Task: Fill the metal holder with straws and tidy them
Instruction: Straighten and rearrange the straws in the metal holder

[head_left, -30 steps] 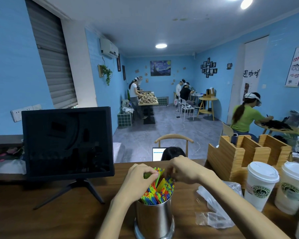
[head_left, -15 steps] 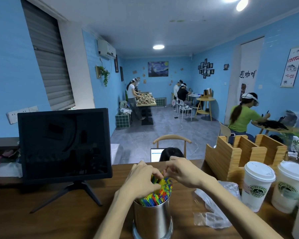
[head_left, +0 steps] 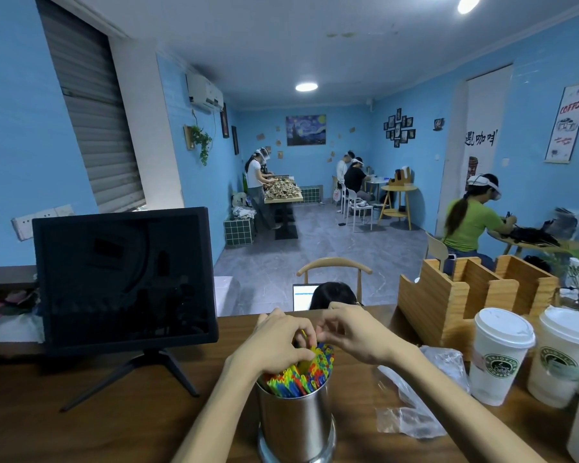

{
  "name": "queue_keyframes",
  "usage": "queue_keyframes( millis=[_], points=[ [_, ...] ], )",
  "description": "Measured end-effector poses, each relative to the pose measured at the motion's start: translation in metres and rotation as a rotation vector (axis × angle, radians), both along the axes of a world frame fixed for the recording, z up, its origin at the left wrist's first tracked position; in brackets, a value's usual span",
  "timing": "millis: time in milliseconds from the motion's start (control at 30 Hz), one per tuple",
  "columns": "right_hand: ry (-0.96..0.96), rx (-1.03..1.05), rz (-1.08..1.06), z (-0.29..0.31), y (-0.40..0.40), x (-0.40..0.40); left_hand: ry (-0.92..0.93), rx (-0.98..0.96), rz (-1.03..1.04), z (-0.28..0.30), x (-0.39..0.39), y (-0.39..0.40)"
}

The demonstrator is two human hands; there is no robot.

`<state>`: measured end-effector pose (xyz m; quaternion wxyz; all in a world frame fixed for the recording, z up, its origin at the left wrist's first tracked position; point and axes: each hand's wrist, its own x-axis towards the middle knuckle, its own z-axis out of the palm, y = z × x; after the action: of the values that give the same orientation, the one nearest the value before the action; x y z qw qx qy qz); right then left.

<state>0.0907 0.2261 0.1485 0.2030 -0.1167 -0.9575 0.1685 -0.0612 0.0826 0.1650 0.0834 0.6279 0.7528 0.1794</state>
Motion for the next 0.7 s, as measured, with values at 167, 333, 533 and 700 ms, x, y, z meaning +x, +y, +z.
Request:
queue_keyframes(
  millis=[167,333,533,700],
  points=[
    [0.103,-0.087,-0.013,0.002,0.000,0.001,-0.088,0.076,0.042,-0.003,-0.001,-0.004],
    [0.175,-0.237,0.037,0.008,-0.005,0.001,-0.098,0.147,0.047,-0.006,-0.001,-0.005],
    [0.396,-0.398,0.022,0.010,-0.011,-0.009,-0.378,0.456,0.107,-0.001,0.000,-0.002],
    [0.515,-0.555,0.042,0.017,-0.025,-0.019,-0.598,0.706,0.202,0.012,0.005,0.002]
  ],
)
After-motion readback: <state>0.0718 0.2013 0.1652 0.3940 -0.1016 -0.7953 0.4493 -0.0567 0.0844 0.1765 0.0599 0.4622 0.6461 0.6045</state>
